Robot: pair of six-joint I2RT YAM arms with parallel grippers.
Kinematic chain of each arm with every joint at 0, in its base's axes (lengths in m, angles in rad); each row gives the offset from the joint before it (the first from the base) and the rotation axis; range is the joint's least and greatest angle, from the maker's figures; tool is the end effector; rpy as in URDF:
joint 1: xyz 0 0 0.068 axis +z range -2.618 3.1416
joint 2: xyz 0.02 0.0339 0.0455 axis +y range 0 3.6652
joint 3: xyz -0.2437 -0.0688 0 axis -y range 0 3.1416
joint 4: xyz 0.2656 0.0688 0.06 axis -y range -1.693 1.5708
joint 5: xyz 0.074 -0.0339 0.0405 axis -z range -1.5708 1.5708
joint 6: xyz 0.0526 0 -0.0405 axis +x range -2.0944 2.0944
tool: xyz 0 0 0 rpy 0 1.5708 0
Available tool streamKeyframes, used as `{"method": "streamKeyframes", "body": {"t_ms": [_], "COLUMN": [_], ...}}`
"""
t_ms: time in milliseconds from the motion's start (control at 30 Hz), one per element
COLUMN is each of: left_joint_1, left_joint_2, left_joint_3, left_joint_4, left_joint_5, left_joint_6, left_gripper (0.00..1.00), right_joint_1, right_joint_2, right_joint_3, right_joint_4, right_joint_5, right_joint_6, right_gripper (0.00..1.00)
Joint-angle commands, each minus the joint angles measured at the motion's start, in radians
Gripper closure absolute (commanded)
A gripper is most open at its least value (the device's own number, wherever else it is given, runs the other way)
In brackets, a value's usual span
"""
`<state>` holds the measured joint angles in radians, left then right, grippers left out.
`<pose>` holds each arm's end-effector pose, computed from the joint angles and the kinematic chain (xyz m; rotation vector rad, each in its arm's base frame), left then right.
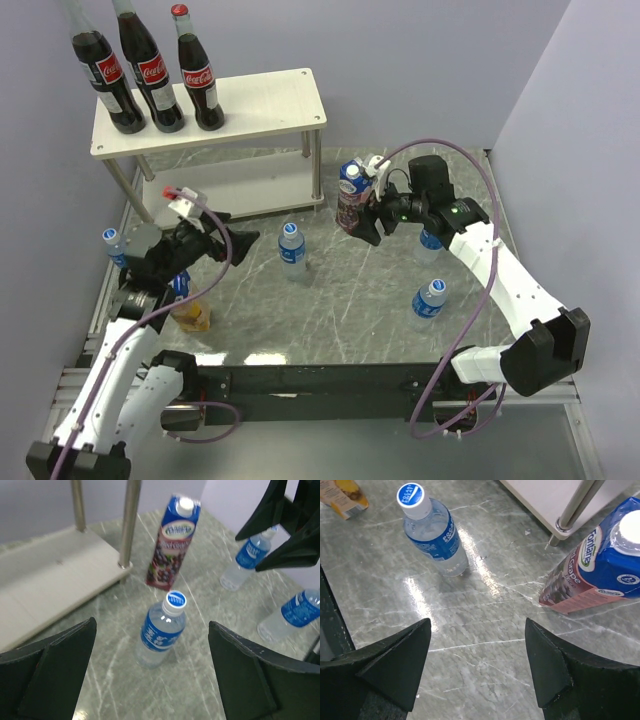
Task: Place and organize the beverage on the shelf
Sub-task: Pick up the drink from the center of the board.
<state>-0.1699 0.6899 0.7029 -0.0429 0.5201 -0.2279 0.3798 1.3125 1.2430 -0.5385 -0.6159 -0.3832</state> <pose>0.2089 -0.0624 0.3285 0.3649 1.6037 -0.7207 0.2886 0.1479 0.3237 -1.1037 1.8159 0.6649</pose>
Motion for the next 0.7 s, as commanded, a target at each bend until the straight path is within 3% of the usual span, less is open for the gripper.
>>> {"method": "streamKeyframes", "body": {"t_ms": [0, 133, 300, 467, 667], "left_joint_1": [-0.055, -0.126, -0.195, -0.215, -0.237], "left_joint_2": [0.039, 0.069, 0.036, -0.038, -0.023], "left_joint_3": [-0.008, -0.006, -0.049, -0.149, -0.158], "left_joint_4": [0.026, 0.003, 0.035, 0.138, 0.121], "left_joint_5": [0.018, -0.032, -0.085, -0.014, -0.023], "left_joint_6": [-0.001, 0.013, 0.084, 0.168, 0.217], "left_gripper": [0.01, 0.01, 0.00, 0.00, 0.01], "right_joint_1": [0.004, 0.007, 0.122, 0.238, 0.364], "right_joint_2": [-0.033, -0.047, 0.011, 0.122, 0.261], "right_joint_3": [0.000, 0.004, 0.071, 0.212, 0.329], "right_joint_4": [0.028, 0.025, 0.003, -0.012, -0.018], "right_joint_5": [-0.048, -0.084, -0.042, 0.137, 0.289], "right_joint_6": [-0.014, 0.006, 0.012, 0.047, 0.082], "right_gripper": [0.18, 0.18, 0.20, 0.25, 0.27]}}
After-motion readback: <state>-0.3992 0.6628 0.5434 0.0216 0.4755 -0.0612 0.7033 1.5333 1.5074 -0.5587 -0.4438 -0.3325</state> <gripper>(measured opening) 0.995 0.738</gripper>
